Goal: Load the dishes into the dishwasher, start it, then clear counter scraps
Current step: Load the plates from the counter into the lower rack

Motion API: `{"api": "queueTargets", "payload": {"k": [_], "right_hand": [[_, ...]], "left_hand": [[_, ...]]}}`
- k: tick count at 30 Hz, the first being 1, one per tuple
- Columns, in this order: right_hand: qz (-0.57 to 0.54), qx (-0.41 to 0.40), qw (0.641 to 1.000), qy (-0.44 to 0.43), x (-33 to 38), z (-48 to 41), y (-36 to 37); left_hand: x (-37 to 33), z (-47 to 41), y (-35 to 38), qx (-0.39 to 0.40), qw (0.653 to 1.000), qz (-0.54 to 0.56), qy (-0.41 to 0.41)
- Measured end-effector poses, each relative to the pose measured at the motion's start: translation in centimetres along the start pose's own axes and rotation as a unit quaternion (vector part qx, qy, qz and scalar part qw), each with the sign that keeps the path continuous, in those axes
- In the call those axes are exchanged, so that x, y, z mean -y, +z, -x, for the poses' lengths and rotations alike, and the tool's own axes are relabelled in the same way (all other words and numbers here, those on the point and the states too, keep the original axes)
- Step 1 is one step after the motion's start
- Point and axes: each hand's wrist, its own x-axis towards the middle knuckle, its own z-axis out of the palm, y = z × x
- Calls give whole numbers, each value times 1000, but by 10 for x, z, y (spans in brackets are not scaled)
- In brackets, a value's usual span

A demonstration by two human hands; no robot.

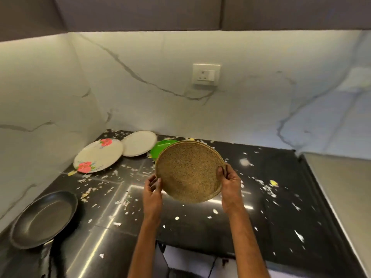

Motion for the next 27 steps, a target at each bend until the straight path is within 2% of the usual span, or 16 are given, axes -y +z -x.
{"api": "queueTargets", "payload": {"k": [2, 4, 6, 10, 13, 15, 19, 20, 22, 24, 26, 27], "right_hand": [[16, -74, 996, -37, 10, 32, -24], [50, -140, 985, -83, 16, 67, -45], [125, -183, 963, -151, 23, 102, -70], [268, -157, 916, -255, 56, 163, -116], [383, -95, 871, -293, 88, 193, -145], [430, -55, 859, -272, 98, 201, -164], [424, 0, 901, -95, 114, 231, -213], [415, -7, 907, -67, 119, 241, -227], [386, -67, 918, -63, 130, 258, -257], [396, -178, 898, -75, 134, 267, -294], [380, -244, 892, 12, 140, 281, -340], [324, -240, 913, 64, 143, 291, -364]], "left_hand": [[12, 19, 11, 25, 999, -17, -40], [22, 40, 20, 72, 991, 3, -114], [22, 67, 36, 186, 960, 52, -203], [13, 130, 76, 367, 873, 104, -305], [6, 171, 106, 395, 844, 120, -343], [1, 189, 124, 389, 843, 115, -353], [4, 222, 157, 395, 861, 50, -316], [5, 232, 166, 401, 864, 34, -303], [11, 252, 187, 399, 873, 8, -278], [20, 272, 206, 400, 883, -11, -246], [30, 300, 228, 404, 885, -22, -230], [37, 315, 239, 406, 886, -27, -222]]}}
